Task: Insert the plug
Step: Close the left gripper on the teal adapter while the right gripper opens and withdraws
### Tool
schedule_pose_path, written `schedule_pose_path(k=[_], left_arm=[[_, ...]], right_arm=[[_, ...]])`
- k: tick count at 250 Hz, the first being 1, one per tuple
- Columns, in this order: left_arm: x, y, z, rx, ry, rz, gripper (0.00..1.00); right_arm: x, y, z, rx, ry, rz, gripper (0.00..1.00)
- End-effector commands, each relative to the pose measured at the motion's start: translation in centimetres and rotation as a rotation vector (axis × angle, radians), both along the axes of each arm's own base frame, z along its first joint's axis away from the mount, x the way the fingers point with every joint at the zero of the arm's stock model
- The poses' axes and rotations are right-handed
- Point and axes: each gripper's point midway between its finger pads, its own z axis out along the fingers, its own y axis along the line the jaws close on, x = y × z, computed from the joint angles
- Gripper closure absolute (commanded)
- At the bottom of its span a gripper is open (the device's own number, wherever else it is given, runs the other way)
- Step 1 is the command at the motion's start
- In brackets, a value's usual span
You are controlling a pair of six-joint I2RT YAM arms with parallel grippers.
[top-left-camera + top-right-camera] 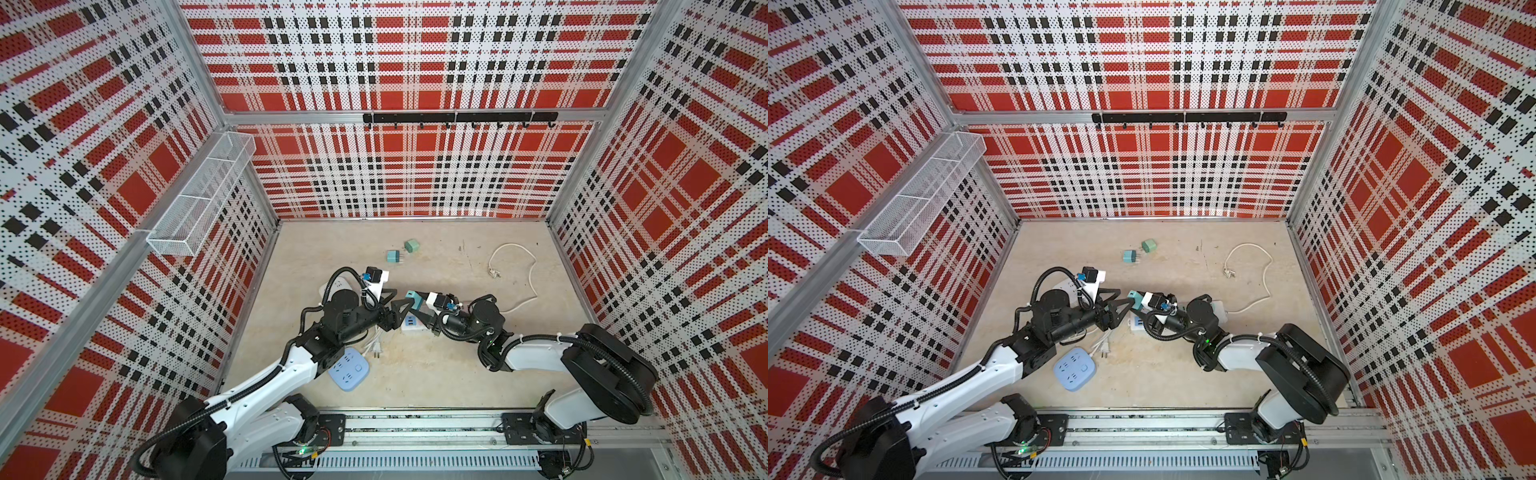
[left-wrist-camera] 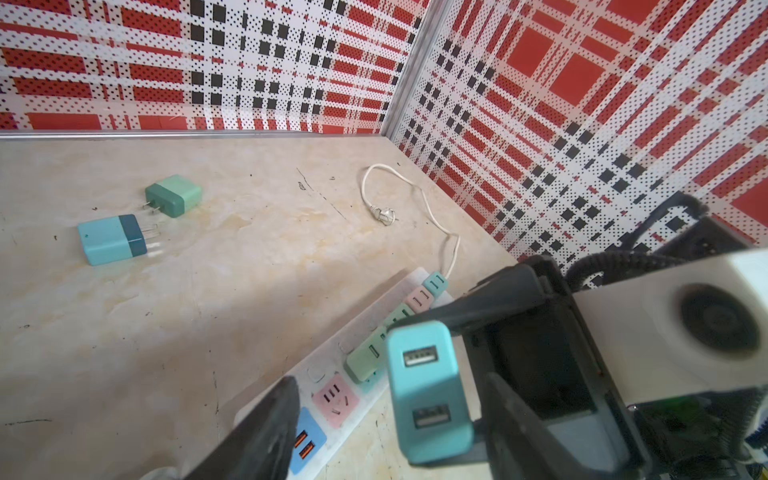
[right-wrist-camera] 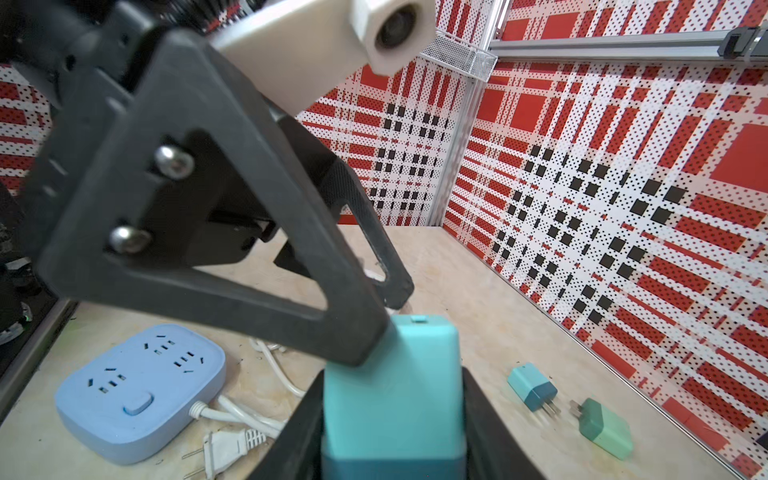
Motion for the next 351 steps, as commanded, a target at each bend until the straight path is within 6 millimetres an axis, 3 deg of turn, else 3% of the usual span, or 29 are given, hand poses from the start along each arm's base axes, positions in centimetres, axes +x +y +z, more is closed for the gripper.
schedule_pose_path(k=[1,49,148,199,222,239,289,351], left_arm=[[-0.1,-0.8,0.6,-0.005,0.001,-0.039,0.35],[-0.7,-1.5,0.8,-0.013,0.001,-0.076,0.45],[-1.2,-2.5,0.8,-0.008,0.003,-0.112,0.48],[-1.2,-3.1,0.5,-0.002,0.005,-0.128,0.71],[-1.2,-3.1,0.7,-0.003,-0.002,-0.127,0.89],[-1.1,-3.0,0.8,-0.003,-0.013,-0.123,1.00],[0.5,-1.6,0.7,0.005,-0.026,-0.083,1.00],[3.9,2.7,-0.8,-0.014,-0.029,-0.010,1.00]], right_arm=[[-0.6,0.2,1.6,0.044,-0.052,0.022,0.96],[-0.6,0.2,1.8,0.051,-0.057,0.021,0.95],[-1.1,0.6,1.9,0.044,-0.062,0.037,0.95],[-1.1,0.7,1.8,0.040,-0.062,0.035,0.93],[-1.1,0.5,1.9,0.044,-0.064,0.028,0.77],[-1.0,0.4,1.9,0.050,-0.068,0.020,0.56],[-1.0,-0.5,2.6,0.082,-0.076,-0.019,0.02],[-1.5,-2.3,4.3,0.136,-0.102,-0.072,0.00]])
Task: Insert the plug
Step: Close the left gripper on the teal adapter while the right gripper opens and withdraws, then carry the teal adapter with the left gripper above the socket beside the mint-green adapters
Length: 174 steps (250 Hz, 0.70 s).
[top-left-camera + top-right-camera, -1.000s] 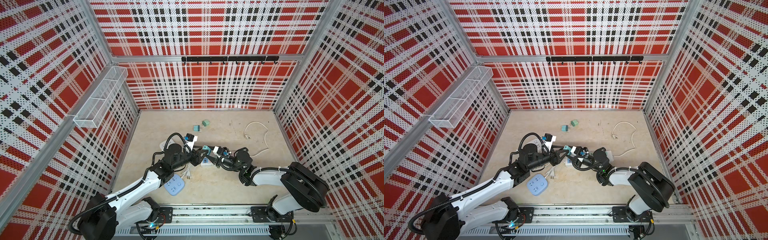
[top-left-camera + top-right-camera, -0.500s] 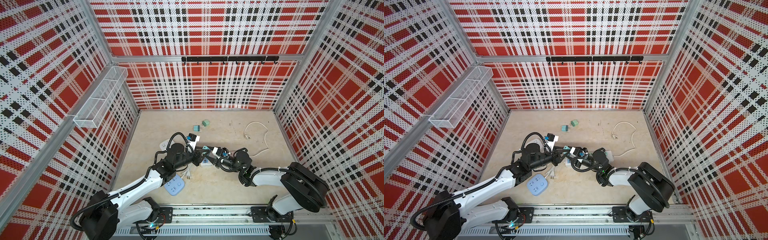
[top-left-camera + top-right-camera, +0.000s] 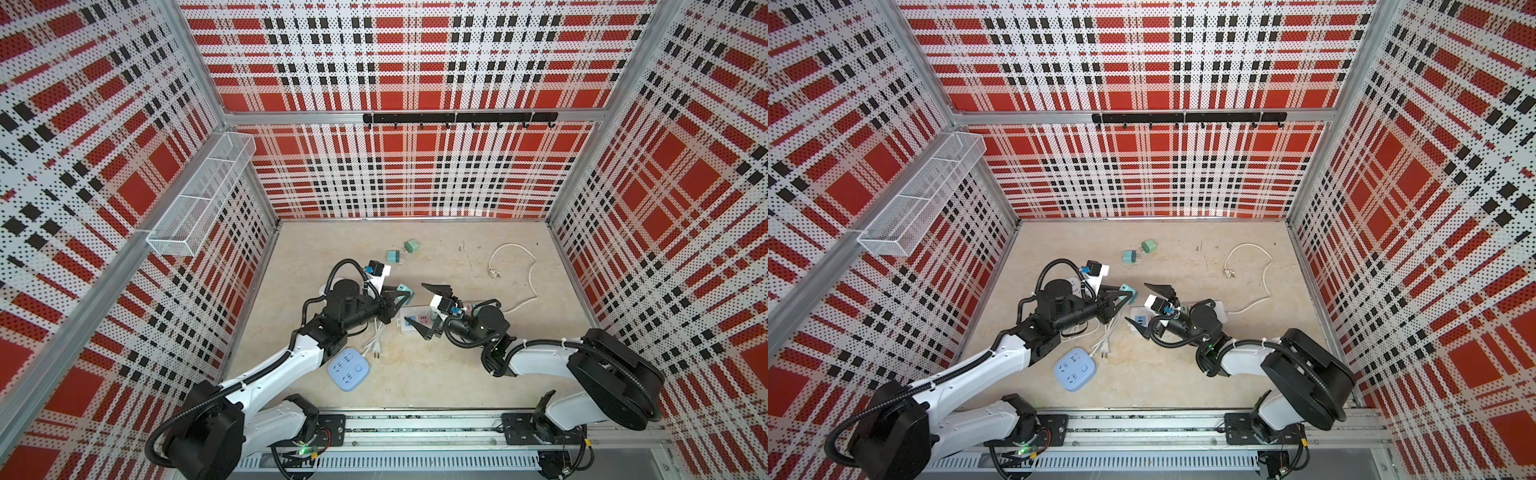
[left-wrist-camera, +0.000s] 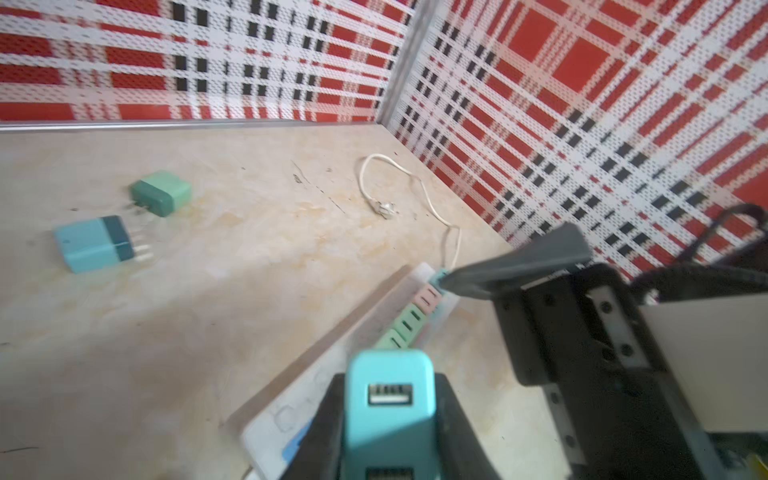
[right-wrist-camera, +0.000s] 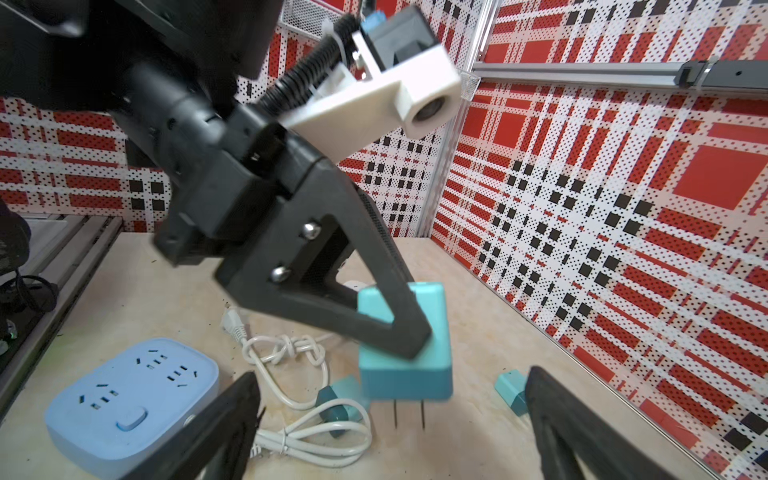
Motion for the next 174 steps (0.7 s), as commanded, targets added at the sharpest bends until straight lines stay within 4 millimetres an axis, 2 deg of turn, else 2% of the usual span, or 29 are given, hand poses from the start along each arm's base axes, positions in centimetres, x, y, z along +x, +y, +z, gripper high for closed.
schedule_pose_path(k=[1,77,102,128,150,174], left_arm=[[0.8,1.1,0.0,-0.015,-0.044,-0.012,1.00],[1.0,2.0,-2.6,0.183,-0.210,-0.020,1.00],[-2.3,-0.6,-3.3,0.248,-0.357,-0.257,1.00],[-4.2,-2.1,-4.6,0.367,-0.489,-0.324,1.00],[-5.1,-3.3,-5.5,0.453,-0.575,-0.363,1.00],[-5.5,-4.2,-5.9,0.463,-0.590,-0.417,1.00]], right_arm=[[-0.6,-1.2,2.8,0.088,-0.065,-0.027,0.00],[0.4,-4.9,4.9,0.212,-0.078,-0.213,0.00],[1.2,-5.8,5.2,0.231,-0.062,-0.277,0.00],[2.3,-6.8,5.1,0.243,-0.033,-0.357,0.00],[3.5,-7.9,5.2,0.265,0.004,-0.436,0.00],[4.9,-9.2,5.0,0.282,0.060,-0.504,0.00]])
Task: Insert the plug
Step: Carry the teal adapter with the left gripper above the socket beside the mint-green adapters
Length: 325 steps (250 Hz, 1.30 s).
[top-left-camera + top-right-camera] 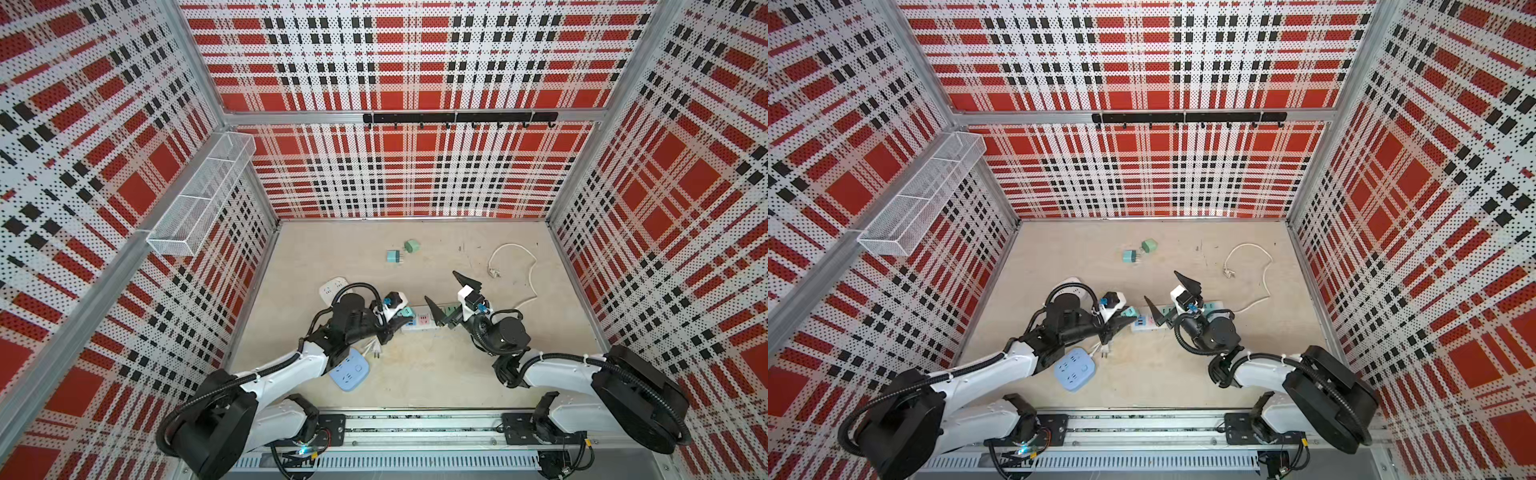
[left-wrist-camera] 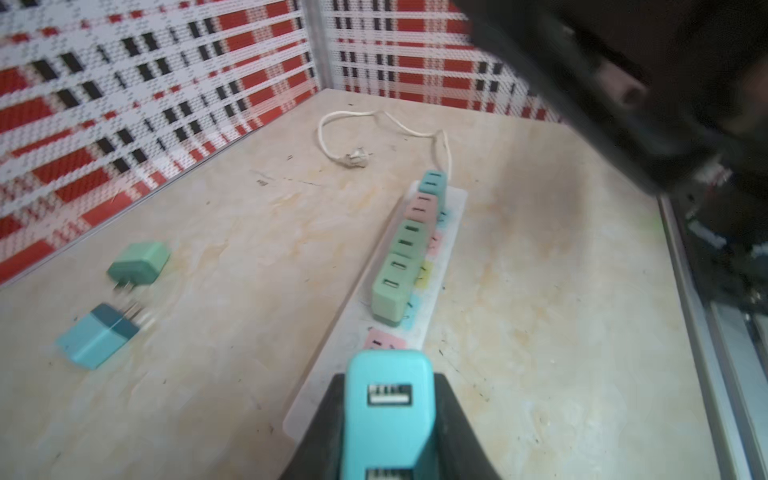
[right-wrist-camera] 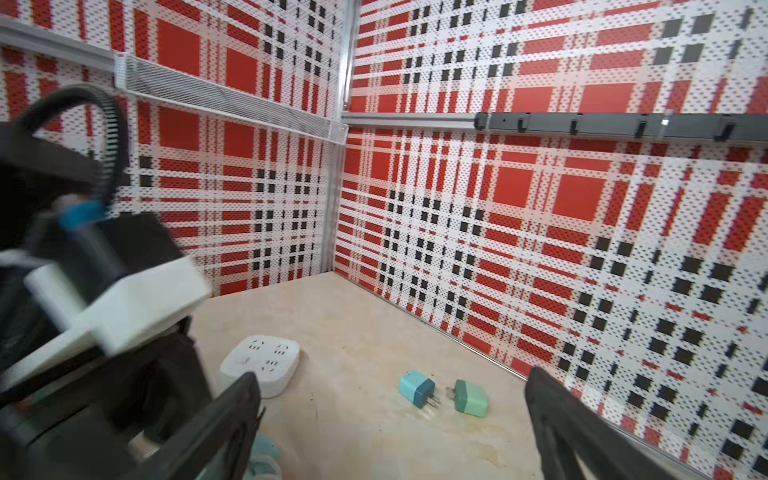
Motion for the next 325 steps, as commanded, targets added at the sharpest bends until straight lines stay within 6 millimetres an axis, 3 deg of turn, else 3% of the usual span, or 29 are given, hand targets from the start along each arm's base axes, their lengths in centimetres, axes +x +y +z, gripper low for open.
schedule_pose_path(k=[1,76,102,211,325], left_arm=[[0.2,-0.8,0.1,0.069,-0.154,-0.059,1.00],[0.3,-2.6,-1.5,0.139,-0.068,-0.178,1.00],[0.5,-3.1,-2.3,0.160,-0.035,-0.201,1.00],[2.5,-4.6,-5.3,0.242,0.061,-0.218,1.00],[5.2,-4.1,-7.5,0.268,0.121,-0.169,1.00]], right_arm=[[1.8,-2.3,1.4,0.088,0.044,-0.121,0.00],[5.5,-7.9,-0.3,0.212,0.230,-0.302,0.00],[5.9,-8.9,-0.8,0.224,0.257,-0.354,0.00],[6.7,-10.1,-1.5,0.251,0.298,-0.388,0.00],[6.9,-10.4,-1.7,0.265,0.308,-0.383,0.00]])
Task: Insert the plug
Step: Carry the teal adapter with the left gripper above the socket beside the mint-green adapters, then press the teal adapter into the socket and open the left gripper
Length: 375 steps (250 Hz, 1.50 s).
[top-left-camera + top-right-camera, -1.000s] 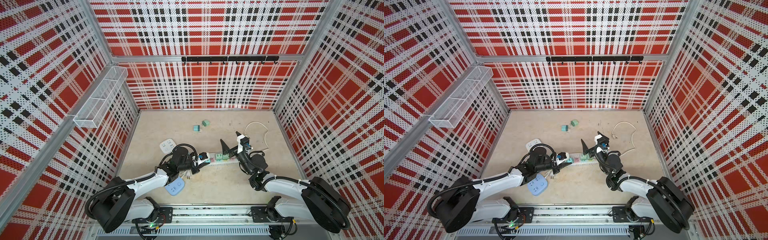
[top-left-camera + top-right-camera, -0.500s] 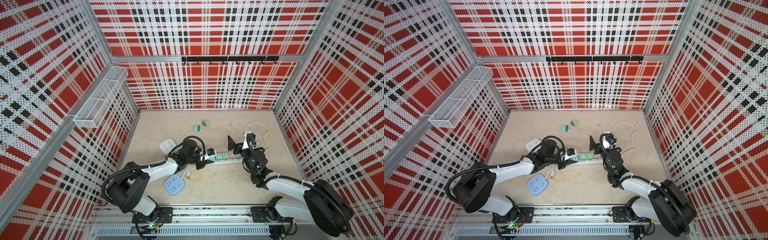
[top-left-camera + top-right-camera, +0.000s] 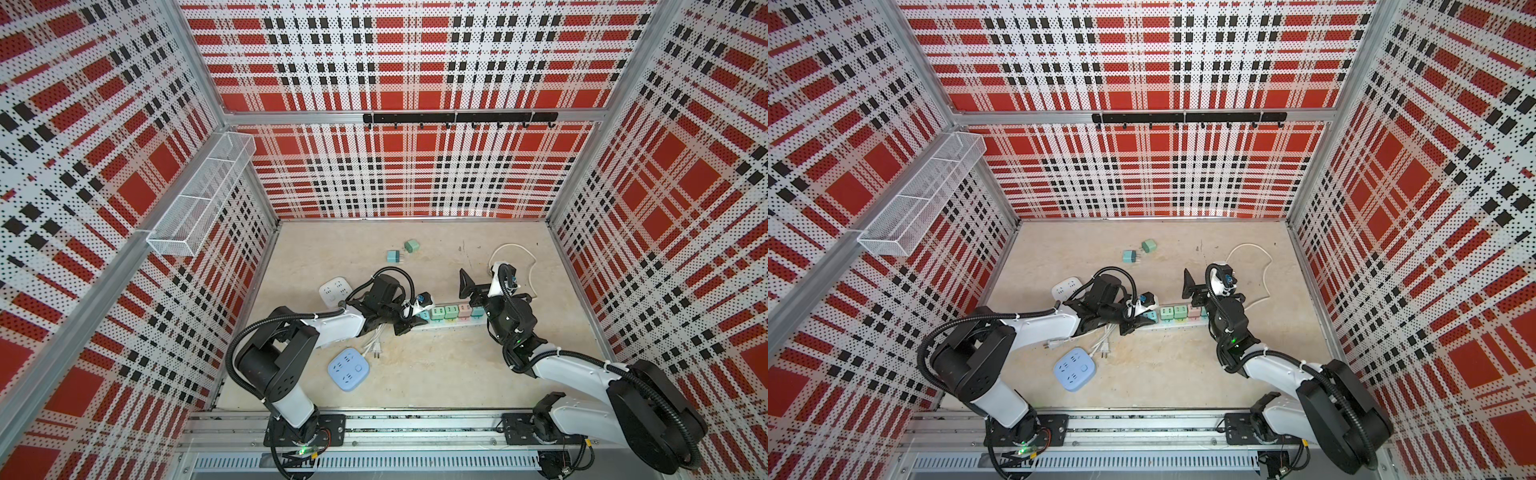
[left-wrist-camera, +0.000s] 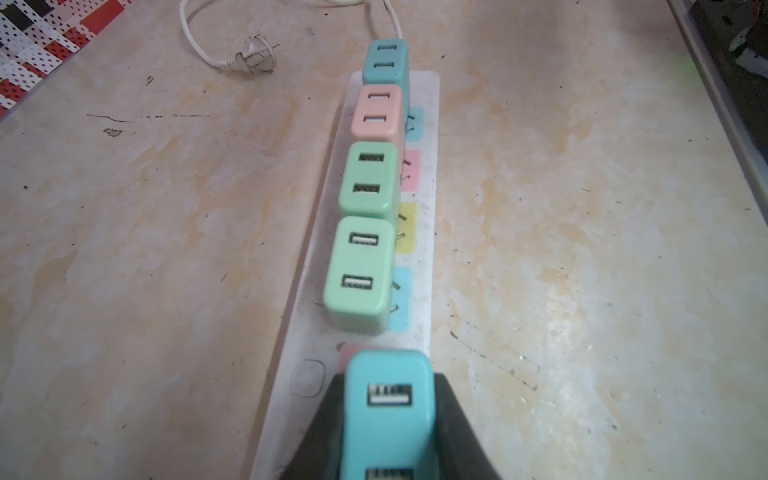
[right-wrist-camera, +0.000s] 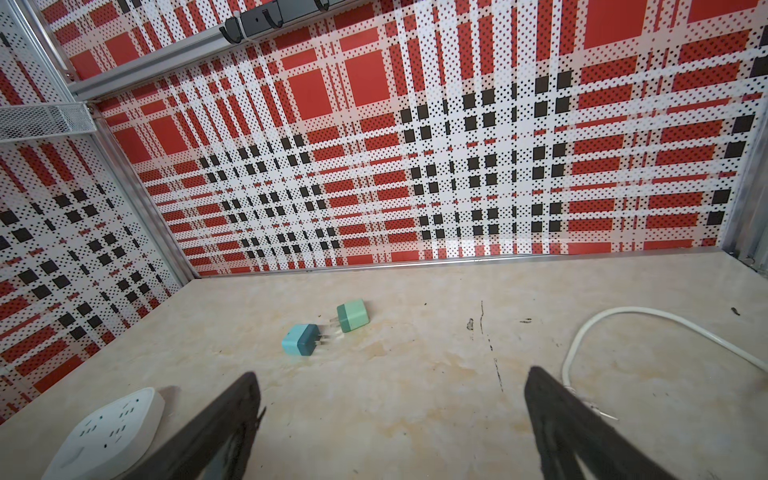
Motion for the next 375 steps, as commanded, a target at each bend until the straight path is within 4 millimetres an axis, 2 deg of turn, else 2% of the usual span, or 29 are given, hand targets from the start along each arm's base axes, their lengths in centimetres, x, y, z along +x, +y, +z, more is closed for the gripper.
schedule_pose_path(k=[1,223,290,337,375], left_arm=[[0.7,-0.1,-0.3,0.007,-0.001,-0.003,1.00],[1.2,-0.7,-2.1,0.062,0.053,-0.003,1.00],[0.7,-0.9,-3.9,0.119,0.115,0.006,1.00],[-0.5,-1.2,-5.4,0.134,0.184,0.012,1.00],[-0.5,-1.4,-6.3,0.138,0.226,0.027,1.00]], right_arm=[[0.2,-0.1,1.8,0.038,-0.042,-0.001,0.00],[0.6,-0.1,1.3,0.046,-0.028,0.004,0.00],[0.7,-0.1,1.1,0.047,-0.024,0.003,0.00],[0.8,-0.2,1.0,0.047,-0.021,0.001,0.00],[0.9,0.1,0.8,0.046,-0.016,0.009,0.00]])
